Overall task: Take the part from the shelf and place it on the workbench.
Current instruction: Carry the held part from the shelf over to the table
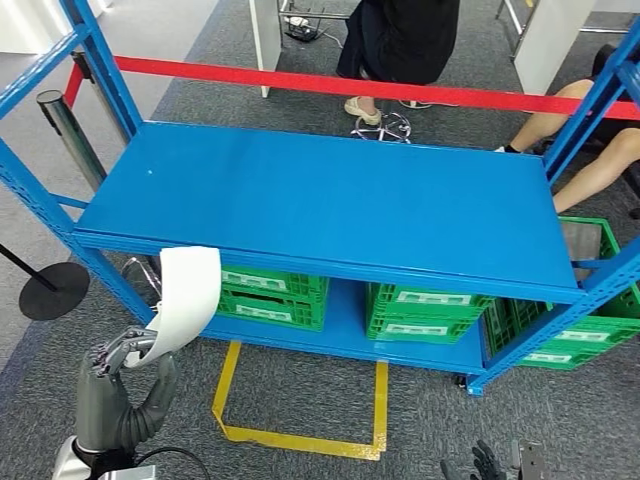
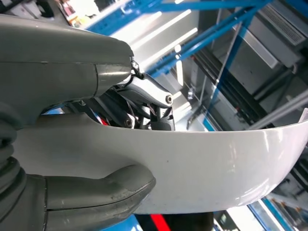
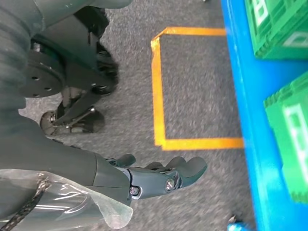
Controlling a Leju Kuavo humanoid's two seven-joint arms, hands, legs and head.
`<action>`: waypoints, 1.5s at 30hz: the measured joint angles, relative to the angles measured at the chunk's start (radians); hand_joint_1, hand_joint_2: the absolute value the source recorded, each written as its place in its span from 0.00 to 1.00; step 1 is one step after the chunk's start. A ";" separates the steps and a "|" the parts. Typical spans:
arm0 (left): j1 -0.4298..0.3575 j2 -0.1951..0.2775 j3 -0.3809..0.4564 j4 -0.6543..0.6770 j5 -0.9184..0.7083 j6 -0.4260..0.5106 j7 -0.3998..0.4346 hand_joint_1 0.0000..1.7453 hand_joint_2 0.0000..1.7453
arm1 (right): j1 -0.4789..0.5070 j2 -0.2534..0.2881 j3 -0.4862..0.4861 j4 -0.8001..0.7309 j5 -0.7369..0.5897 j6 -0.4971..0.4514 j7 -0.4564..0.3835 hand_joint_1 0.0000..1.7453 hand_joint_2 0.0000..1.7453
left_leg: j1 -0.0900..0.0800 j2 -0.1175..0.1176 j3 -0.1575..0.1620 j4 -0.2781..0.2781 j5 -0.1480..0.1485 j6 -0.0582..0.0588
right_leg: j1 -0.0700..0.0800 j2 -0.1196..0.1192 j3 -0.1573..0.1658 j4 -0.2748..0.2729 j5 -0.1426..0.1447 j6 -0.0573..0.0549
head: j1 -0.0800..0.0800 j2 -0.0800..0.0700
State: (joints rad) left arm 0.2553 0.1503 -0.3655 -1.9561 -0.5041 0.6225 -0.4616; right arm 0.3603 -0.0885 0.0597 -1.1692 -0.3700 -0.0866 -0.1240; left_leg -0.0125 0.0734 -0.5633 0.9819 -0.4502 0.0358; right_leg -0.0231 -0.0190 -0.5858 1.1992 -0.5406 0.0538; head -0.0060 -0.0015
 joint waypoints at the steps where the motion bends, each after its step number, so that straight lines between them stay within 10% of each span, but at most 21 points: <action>1: 0.000 0.000 -0.001 0.000 0.001 0.000 -0.002 1.00 1.00 | 0.001 -0.003 0.001 -0.005 -0.002 -0.003 0.000 0.00 1.00 | -0.002 0.008 -0.012 0.010 0.003 -0.003 | 0.002 -0.024 0.055 -0.071 0.008 0.000 | 0.001 0.000; 3: 0.000 0.001 -0.001 0.000 0.004 0.001 -0.009 1.00 1.00 | 0.002 -0.007 0.003 -0.018 -0.008 -0.009 -0.001 0.00 1.00 | -0.005 0.026 -0.026 0.029 0.009 -0.011 | 0.008 -0.057 0.127 -0.184 -0.015 -0.010 | 0.001 0.000; 6: -0.003 0.002 -0.004 0.000 0.010 0.003 -0.015 1.00 1.00 | 0.010 -0.013 0.011 -0.030 -0.019 -0.021 -0.002 0.00 1.00 | -0.004 0.045 -0.037 0.041 0.016 -0.027 | 0.010 -0.035 0.116 -0.216 -0.023 -0.037 | 0.001 0.000; 10: -0.001 0.004 -0.008 0.002 0.012 0.003 -0.015 1.00 1.00 | 0.020 -0.016 0.019 -0.041 -0.028 -0.030 -0.002 0.00 1.00 | 0.009 -0.052 -0.064 0.182 -0.150 -0.053 | 0.008 0.003 0.066 -0.215 0.026 -0.062 | -0.001 0.000; 12: -0.001 0.005 -0.009 0.003 0.013 0.003 -0.016 1.00 1.00 | 0.021 -0.019 0.022 -0.044 -0.035 -0.034 -0.004 0.00 1.00 | 0.010 -0.065 -0.068 0.283 -0.197 -0.055 | 0.010 0.026 0.038 -0.211 0.052 -0.063 | -0.001 0.000; 14: -0.003 0.005 -0.010 0.003 0.015 0.003 -0.015 1.00 1.00 | 0.025 -0.023 0.028 -0.048 -0.044 -0.044 -0.005 0.00 1.00 | 0.010 -0.071 -0.025 0.271 -0.156 -0.047 | 0.012 0.050 0.004 -0.204 0.076 -0.060 | -0.001 0.000; 16: -0.005 0.005 -0.011 0.003 0.015 0.003 -0.015 1.00 1.00 | 0.027 -0.027 0.036 -0.055 -0.054 -0.053 -0.005 0.00 1.00 | 0.009 -0.094 0.068 0.137 -0.111 -0.030 | 0.014 0.071 -0.025 -0.200 0.098 -0.056 | -0.001 0.000; 19: -0.010 0.005 -0.013 0.004 0.016 0.002 -0.017 1.00 1.00 | 0.032 -0.034 0.046 -0.065 -0.067 -0.062 -0.009 0.00 1.00 | 0.004 -0.119 0.158 -0.024 -0.118 -0.014 | 0.013 0.093 -0.044 -0.203 0.132 -0.041 | 0.000 0.000; 22: -0.016 0.005 -0.014 0.005 0.018 0.000 -0.018 1.00 1.00 | 0.040 -0.043 0.056 -0.066 -0.078 -0.071 -0.015 0.00 1.00 | 0.003 -0.104 0.139 -0.040 -0.087 -0.003 | 0.009 0.093 -0.059 -0.203 0.136 -0.025 | 0.001 0.000; 27: -0.013 0.006 -0.016 0.011 0.020 -0.004 -0.019 1.00 1.00 | 0.032 -0.060 0.074 -0.066 -0.091 -0.082 -0.023 0.00 1.00 | 0.003 -0.071 0.057 -0.042 -0.017 0.011 | 0.011 0.029 -0.109 0.041 -0.072 -0.014 | 0.010 0.000; 29: -0.013 0.006 -0.017 0.014 0.020 -0.004 -0.019 1.00 1.00 | 0.030 -0.065 0.080 -0.066 -0.096 -0.082 -0.026 0.00 1.00 | 0.003 -0.061 0.014 -0.030 0.007 0.007 | 0.010 0.026 -0.078 0.086 -0.025 -0.009 | 0.010 0.000; 31: -0.013 0.006 -0.017 0.015 0.021 -0.004 -0.021 1.00 1.00 | 0.028 -0.069 0.086 -0.066 -0.101 -0.082 -0.031 0.00 1.00 | 0.003 -0.056 -0.027 -0.008 0.025 -0.001 | 0.006 0.024 0.018 0.000 0.020 -0.006 | 0.010 0.000; 33: -0.015 0.007 -0.017 0.016 0.021 -0.004 -0.021 1.00 1.00 | 0.023 -0.073 0.091 -0.067 -0.105 -0.083 -0.035 0.00 1.00 | 0.001 -0.053 -0.055 0.016 0.039 -0.010 | 0.005 0.023 0.142 -0.163 -0.016 -0.010 | 0.010 0.000; 35: -0.016 0.007 -0.017 0.016 0.020 -0.004 -0.021 1.00 1.00 | 0.022 -0.077 0.096 -0.068 -0.108 -0.084 -0.038 0.00 1.00 | 0.000 -0.051 -0.070 0.028 0.058 -0.020 | 0.009 0.024 0.190 -0.248 -0.053 -0.021 | 0.010 0.000; 37: -0.014 0.009 -0.017 0.016 0.020 -0.004 -0.021 1.00 1.00 | 0.025 -0.078 0.102 -0.067 -0.111 -0.085 -0.039 0.00 1.00 | 0.005 -0.055 -0.080 0.033 0.058 -0.032 | 0.010 0.020 0.171 -0.248 -0.043 -0.040 | 0.010 0.000; 42: -0.010 0.011 -0.019 0.020 0.021 -0.004 -0.021 1.00 1.00 | 0.027 -0.079 0.108 -0.066 -0.114 -0.086 -0.039 0.00 1.00 | 0.016 -0.064 -0.109 0.262 -0.153 -0.060 | 0.010 0.012 0.101 -0.243 0.019 -0.064 | 0.006 0.000; 45: -0.011 0.011 -0.020 0.022 0.022 -0.006 -0.021 1.00 1.00 | 0.025 -0.079 0.110 -0.066 -0.117 -0.088 -0.042 0.00 1.00 | 0.017 -0.066 -0.048 0.275 -0.094 -0.058 | 0.012 0.011 0.048 -0.223 0.053 -0.060 | 0.006 0.000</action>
State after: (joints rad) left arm 0.2447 0.1617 -0.3850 -1.9345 -0.4823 0.6169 -0.4822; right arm 0.3857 -0.1678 0.1698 -1.2352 -0.4871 -0.1741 -0.1657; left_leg 0.0041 0.0078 -0.6117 1.2568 -0.5442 -0.0219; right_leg -0.0114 -0.0076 -0.5382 0.9758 -0.4881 -0.0067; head 0.0003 -0.0015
